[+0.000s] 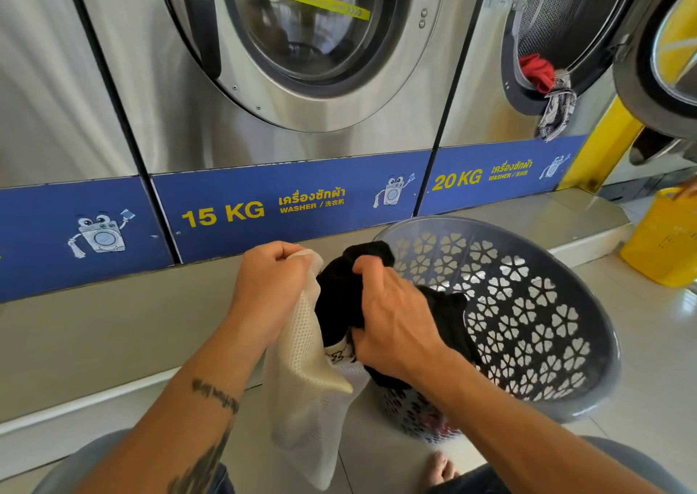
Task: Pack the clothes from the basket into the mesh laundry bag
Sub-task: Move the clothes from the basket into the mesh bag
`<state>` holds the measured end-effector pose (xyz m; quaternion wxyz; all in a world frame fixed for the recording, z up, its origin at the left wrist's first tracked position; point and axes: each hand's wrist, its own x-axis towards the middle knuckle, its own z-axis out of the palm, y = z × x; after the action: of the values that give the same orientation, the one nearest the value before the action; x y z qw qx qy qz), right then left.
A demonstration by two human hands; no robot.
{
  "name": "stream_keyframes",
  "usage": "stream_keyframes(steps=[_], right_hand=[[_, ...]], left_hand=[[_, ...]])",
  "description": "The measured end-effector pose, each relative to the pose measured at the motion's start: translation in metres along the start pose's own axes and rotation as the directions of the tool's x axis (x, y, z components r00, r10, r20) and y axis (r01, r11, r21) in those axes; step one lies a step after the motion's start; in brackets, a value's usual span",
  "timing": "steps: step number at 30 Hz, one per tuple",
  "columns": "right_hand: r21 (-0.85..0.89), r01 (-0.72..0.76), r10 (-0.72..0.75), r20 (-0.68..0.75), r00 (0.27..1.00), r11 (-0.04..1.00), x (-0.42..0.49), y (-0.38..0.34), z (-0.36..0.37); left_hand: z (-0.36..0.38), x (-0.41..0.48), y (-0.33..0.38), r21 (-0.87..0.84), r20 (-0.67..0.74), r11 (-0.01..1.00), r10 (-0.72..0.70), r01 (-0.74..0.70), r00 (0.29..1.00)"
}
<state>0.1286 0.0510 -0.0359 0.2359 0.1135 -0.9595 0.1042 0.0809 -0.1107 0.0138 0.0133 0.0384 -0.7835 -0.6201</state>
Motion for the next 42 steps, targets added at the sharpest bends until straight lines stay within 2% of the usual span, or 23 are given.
stream_keyframes(steps=[2, 5, 7, 10, 12, 13, 15, 16, 17, 18, 19, 20, 23, 26, 28, 31, 34, 38, 42], right_hand=[[-0.041, 0.1, -0.095, 0.12, 0.988, 0.994, -0.007, -0.011, 0.005], [-0.095, 0.322, -0.264, 0.383, 0.885, 0.942, -0.014, -0.015, 0.02], [-0.021, 0.342, -0.298, 0.441, 0.847, 0.94, -0.011, -0.008, 0.017], [0.25, 0.114, -0.201, 0.36, 0.911, 0.961, -0.005, 0.008, -0.005], [0.259, -0.012, -0.062, 0.276, 0.959, 0.966, -0.002, 0.022, -0.02], [0.205, -0.096, 0.033, 0.293, 0.956, 0.974, -0.002, 0.03, -0.023], [0.116, -0.319, 0.233, 0.463, 0.855, 0.941, -0.002, 0.047, -0.019], [0.151, -0.426, 0.279, 0.557, 0.782, 0.892, -0.003, 0.055, -0.013], [0.245, -0.533, 0.281, 0.636, 0.719, 0.81, -0.006, 0.06, -0.007], [0.343, -0.611, 0.259, 0.681, 0.685, 0.714, -0.008, 0.063, -0.001], [0.398, -0.644, 0.259, 0.682, 0.684, 0.653, -0.009, 0.063, 0.002], [0.414, -0.637, 0.282, 0.647, 0.708, 0.65, -0.009, 0.064, 0.005], [0.328, -0.489, 0.29, 0.501, 0.816, 0.809, -0.006, 0.056, 0.003], [0.135, -0.252, 0.194, 0.344, 0.919, 0.958, -0.003, 0.039, -0.011], [-0.055, -0.045, 0.057, 0.248, 0.967, 0.997, -0.004, 0.021, -0.017], [-0.185, 0.212, -0.174, 0.203, 0.964, 0.96, -0.012, -0.007, -0.011], [-0.169, 0.404, -0.336, 0.327, 0.883, 0.899, -0.021, -0.018, 0.01], [-0.118, 0.366, -0.282, 0.441, 0.852, 0.923, -0.014, -0.007, 0.015], [0.038, 0.174, -0.175, 0.396, 0.901, 0.984, -0.009, 0.007, -0.008]], left_hand=[[0.0, -0.001, 0.001, -0.027, -0.006, 1.0, 0.003, -0.003, 1.0], [0.003, -0.005, -0.002, -0.001, 0.02, 1.0, 0.022, -0.022, 1.0], [0.004, -0.007, -0.002, 0.014, 0.031, 0.999, 0.034, -0.035, 0.999], [-0.001, -0.006, 0.001, -0.007, 0.005, 1.0, 0.007, -0.007, 1.0], [-0.004, -0.003, 0.001, -0.015, 0.012, 1.0, -0.014, 0.014, 1.0], [-0.004, -0.002, 0.001, -0.015, 0.019, 1.0, -0.019, 0.019, 1.0], [-0.003, -0.001, -0.001, -0.005, 0.026, 1.0, -0.018, 0.018, 0.999], [-0.001, -0.001, -0.001, 0.007, 0.029, 1.0, -0.017, 0.017, 0.999], [0.0, -0.001, -0.002, 0.019, 0.032, 1.0, -0.016, 0.015, 0.999], [0.002, -0.002, -0.002, 0.027, 0.032, 1.0, -0.014, 0.013, 0.999], [0.002, -0.001, -0.002, 0.029, 0.032, 1.0, -0.012, 0.011, 0.999], [0.003, -0.002, -0.003, 0.029, 0.032, 1.0, -0.011, 0.01, 0.999], [0.002, -0.002, -0.006, 0.043, 0.037, 0.999, -0.004, 0.002, 0.999], [0.001, -0.005, -0.006, 0.042, 0.041, 0.999, 0.0, -0.002, 0.999], [0.0, -0.006, -0.005, 0.031, 0.028, 0.999, 0.01, -0.011, 1.0], [0.0, -0.008, -0.002, -0.053, 0.03, 0.998, 0.021, -0.019, 0.999], [0.002, -0.013, 0.0, -0.079, 0.087, 0.996, 0.035, -0.028, 0.996], [-0.001, -0.013, 0.0, -0.029, 0.074, 0.999, 0.046, -0.044, 0.996], [-0.01, -0.006, -0.002, -0.01, 0.03, 1.0, 0.026, -0.026, 0.999]])
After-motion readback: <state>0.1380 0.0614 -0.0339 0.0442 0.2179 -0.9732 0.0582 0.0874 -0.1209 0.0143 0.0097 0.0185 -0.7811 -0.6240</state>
